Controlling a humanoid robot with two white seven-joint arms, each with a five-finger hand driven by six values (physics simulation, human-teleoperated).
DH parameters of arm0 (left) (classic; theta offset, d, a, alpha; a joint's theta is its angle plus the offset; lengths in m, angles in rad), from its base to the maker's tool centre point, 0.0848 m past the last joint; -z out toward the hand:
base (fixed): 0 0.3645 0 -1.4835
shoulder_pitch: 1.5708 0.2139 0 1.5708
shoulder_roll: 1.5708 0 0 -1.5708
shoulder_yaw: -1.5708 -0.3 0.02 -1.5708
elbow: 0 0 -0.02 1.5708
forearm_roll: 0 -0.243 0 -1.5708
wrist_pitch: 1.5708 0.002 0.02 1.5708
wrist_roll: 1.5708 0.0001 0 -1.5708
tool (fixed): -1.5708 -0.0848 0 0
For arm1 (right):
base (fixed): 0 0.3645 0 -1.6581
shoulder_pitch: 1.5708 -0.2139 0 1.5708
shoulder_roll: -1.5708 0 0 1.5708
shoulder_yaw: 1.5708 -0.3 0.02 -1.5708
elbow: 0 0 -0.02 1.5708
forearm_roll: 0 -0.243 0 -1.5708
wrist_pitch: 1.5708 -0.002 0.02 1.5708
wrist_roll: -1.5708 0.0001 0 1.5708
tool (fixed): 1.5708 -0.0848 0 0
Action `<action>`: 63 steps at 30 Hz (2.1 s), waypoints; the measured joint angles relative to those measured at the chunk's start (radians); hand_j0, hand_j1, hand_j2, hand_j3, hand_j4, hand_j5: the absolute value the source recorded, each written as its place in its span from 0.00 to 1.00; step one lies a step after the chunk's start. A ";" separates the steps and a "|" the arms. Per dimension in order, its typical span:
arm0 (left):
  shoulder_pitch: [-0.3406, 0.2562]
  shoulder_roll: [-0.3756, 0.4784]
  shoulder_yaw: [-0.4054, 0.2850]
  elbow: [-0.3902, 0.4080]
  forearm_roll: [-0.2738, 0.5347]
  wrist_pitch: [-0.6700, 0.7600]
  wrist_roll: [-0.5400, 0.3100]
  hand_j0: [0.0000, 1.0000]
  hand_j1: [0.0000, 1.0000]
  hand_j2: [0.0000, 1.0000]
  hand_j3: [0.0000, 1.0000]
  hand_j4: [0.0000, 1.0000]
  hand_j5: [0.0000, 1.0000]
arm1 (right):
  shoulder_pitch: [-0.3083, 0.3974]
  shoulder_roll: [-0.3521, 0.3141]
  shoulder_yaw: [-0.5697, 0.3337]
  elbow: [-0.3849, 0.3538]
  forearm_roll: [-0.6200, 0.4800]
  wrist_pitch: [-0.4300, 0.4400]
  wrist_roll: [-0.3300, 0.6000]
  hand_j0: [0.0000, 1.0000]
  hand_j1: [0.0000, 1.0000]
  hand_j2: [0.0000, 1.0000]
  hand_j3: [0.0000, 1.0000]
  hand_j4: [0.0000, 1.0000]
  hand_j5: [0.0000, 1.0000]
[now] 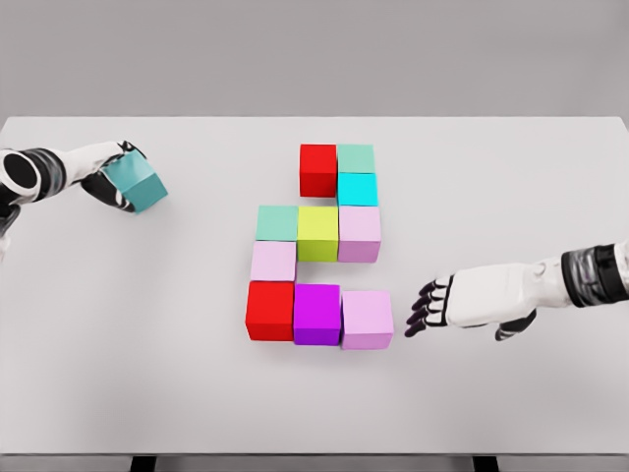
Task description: Assemble the squares on the desktop into the number 2
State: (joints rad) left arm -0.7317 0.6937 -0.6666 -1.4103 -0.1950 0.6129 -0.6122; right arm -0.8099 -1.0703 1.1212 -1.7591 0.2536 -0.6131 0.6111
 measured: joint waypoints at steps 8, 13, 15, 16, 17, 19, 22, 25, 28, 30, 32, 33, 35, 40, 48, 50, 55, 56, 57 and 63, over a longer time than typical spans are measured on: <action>-0.012 -0.035 0.011 0.009 -0.001 0.000 0.000 0.58 0.58 0.58 0.58 0.58 0.58 | 0.000 0.026 0.009 0.001 -0.001 0.000 0.000 1.00 1.00 1.00 1.00 1.00 1.00; -0.026 -0.063 0.014 0.012 -0.003 0.000 0.000 0.58 0.58 0.58 0.58 0.58 0.58 | -0.002 0.038 0.010 0.001 -0.003 0.000 0.000 1.00 1.00 1.00 1.00 1.00 1.00; -0.029 -0.073 0.013 0.012 -0.002 0.000 0.000 0.58 0.58 0.58 0.58 0.58 0.58 | -0.002 0.041 0.010 0.001 -0.004 0.000 0.000 1.00 1.00 1.00 1.00 1.00 1.00; -0.029 -0.077 0.013 0.013 -0.002 0.000 0.001 0.58 0.58 0.58 0.58 0.58 0.58 | -0.002 0.041 0.010 0.001 -0.004 0.000 0.000 1.00 1.00 1.00 1.00 1.00 1.00; -0.035 -0.081 0.013 0.013 -0.002 0.000 0.000 0.58 0.58 0.58 0.58 0.58 0.58 | -0.002 0.043 0.010 0.001 -0.005 0.000 0.000 1.00 1.00 1.00 1.00 1.00 1.00; -0.043 -0.093 0.012 0.014 -0.004 0.000 0.001 0.58 0.58 0.58 0.58 0.58 0.58 | -0.003 0.048 0.010 0.001 -0.005 0.000 0.000 1.00 1.00 1.00 1.00 1.00 1.00; -0.049 -0.105 0.012 0.015 -0.006 0.000 0.001 0.57 0.57 0.57 0.57 0.57 0.57 | -0.003 0.052 0.010 0.001 -0.006 0.000 0.000 1.00 1.00 1.00 1.00 1.00 1.00; -0.066 -0.122 0.010 0.026 -0.008 0.000 0.000 0.57 0.57 0.57 0.57 0.57 0.57 | -0.005 0.054 0.010 0.001 -0.006 0.000 0.000 1.00 1.00 1.00 1.00 1.00 1.00; -0.074 -0.139 0.007 0.041 -0.010 0.000 0.000 0.55 0.55 0.55 0.55 0.55 0.55 | -0.015 0.047 0.009 0.002 -0.006 0.000 0.000 1.00 1.00 1.00 1.00 1.00 1.00; -0.080 -0.151 0.005 0.046 -0.011 0.000 0.000 0.55 0.55 0.55 0.55 0.55 0.55 | -0.020 0.040 0.008 0.002 -0.005 0.000 0.000 1.00 1.00 1.00 1.00 1.00 1.00; -0.080 -0.160 0.003 0.048 -0.012 0.000 0.000 0.55 0.55 0.55 0.55 0.55 0.55 | -0.020 0.031 0.004 0.003 -0.006 0.000 0.000 1.00 1.00 1.00 1.00 1.00 1.00; -0.081 -0.163 0.002 0.049 -0.012 0.000 0.000 0.55 0.55 0.55 0.55 0.55 0.55 | -0.020 0.025 0.001 0.003 -0.006 0.000 0.000 1.00 1.00 1.00 1.00 1.00 1.00; -0.084 -0.172 0.000 0.050 -0.016 0.000 0.000 0.55 0.55 0.55 0.55 0.55 0.55 | -0.020 0.011 -0.008 0.003 -0.006 0.000 0.000 1.00 1.00 1.00 1.00 1.00 1.00; -0.086 -0.189 -0.006 0.051 -0.038 0.000 0.000 0.53 0.53 0.53 0.53 0.53 0.53 | -0.002 -0.070 -0.143 0.016 -0.056 0.000 0.000 1.00 1.00 1.00 1.00 1.00 1.00; -0.101 -0.212 -0.033 0.057 -0.060 0.000 0.000 0.53 0.53 0.53 0.53 0.53 0.53 | 0.040 -0.211 -0.309 0.119 -0.317 -0.001 0.000 1.00 1.00 1.00 1.00 1.00 1.00; -0.101 -0.215 -0.040 0.058 -0.061 0.000 0.000 0.53 0.53 0.53 0.53 0.53 0.53 | 0.055 -0.248 -0.315 0.152 -0.409 -0.001 0.000 1.00 1.00 1.00 1.00 1.00 1.00; -0.124 -0.234 -0.058 0.076 -0.067 0.000 0.000 0.53 0.53 0.53 0.53 0.53 0.53 | 0.079 -0.326 -0.325 0.183 -0.528 -0.001 0.000 1.00 1.00 1.00 1.00 1.00 1.00; -0.126 -0.242 -0.060 0.083 -0.072 0.000 0.001 0.53 0.53 0.53 0.53 0.53 0.53 | 0.093 -0.333 -0.327 0.196 -0.542 0.001 0.000 1.00 1.00 1.00 1.00 1.00 1.00; -0.126 -0.248 -0.061 0.090 -0.076 0.000 0.001 0.53 0.53 0.53 0.53 0.53 0.53 | 0.098 -0.335 -0.326 0.211 -0.546 -0.001 0.000 1.00 1.00 1.00 1.00 1.00 1.00; -0.130 -0.271 -0.068 0.106 -0.088 0.000 0.001 0.53 0.53 0.53 0.53 0.53 0.53 | 0.172 -0.283 -0.339 0.297 -0.507 -0.001 0.000 1.00 1.00 1.00 1.00 1.00 1.00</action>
State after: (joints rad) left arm -0.8621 0.4227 -0.7349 -1.3044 -0.2835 0.6132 -0.6116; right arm -0.6381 -1.3536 0.7822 -1.4624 -0.2535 -0.6141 0.6113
